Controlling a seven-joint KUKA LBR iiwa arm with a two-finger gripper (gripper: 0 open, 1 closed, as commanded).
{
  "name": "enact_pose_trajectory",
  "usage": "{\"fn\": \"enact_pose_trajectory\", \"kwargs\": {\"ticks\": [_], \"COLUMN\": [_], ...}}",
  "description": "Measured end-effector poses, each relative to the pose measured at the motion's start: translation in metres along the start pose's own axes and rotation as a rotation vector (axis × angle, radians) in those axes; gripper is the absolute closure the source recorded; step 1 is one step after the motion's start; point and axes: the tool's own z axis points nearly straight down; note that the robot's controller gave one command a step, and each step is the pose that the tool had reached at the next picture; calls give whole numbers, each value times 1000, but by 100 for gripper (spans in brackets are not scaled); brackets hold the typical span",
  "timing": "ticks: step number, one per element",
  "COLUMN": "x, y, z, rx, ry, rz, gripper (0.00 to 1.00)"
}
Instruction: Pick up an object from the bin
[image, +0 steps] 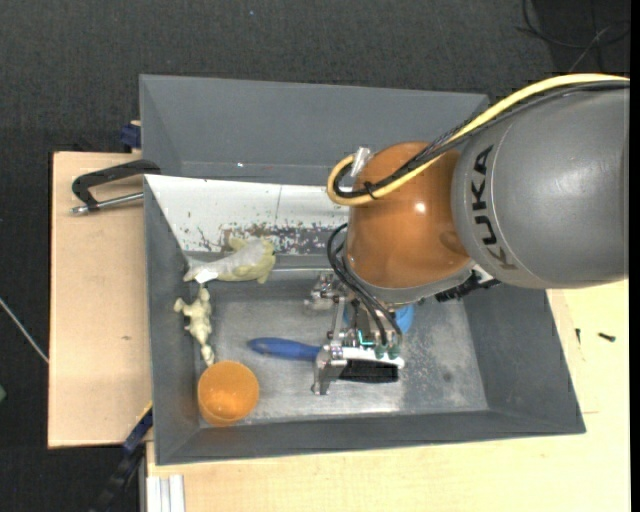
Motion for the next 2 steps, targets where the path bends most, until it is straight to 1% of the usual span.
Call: {"fn": "enact_pose_trajectory", "kwargs": {"ticks": [1,2], "x": [-23,-25], "y": [-48,-46], "z": [109,104], "rx": [-2,-4], "ry": [-14,-23], "rz": [-13,-14], "gripper": [0,100]}}
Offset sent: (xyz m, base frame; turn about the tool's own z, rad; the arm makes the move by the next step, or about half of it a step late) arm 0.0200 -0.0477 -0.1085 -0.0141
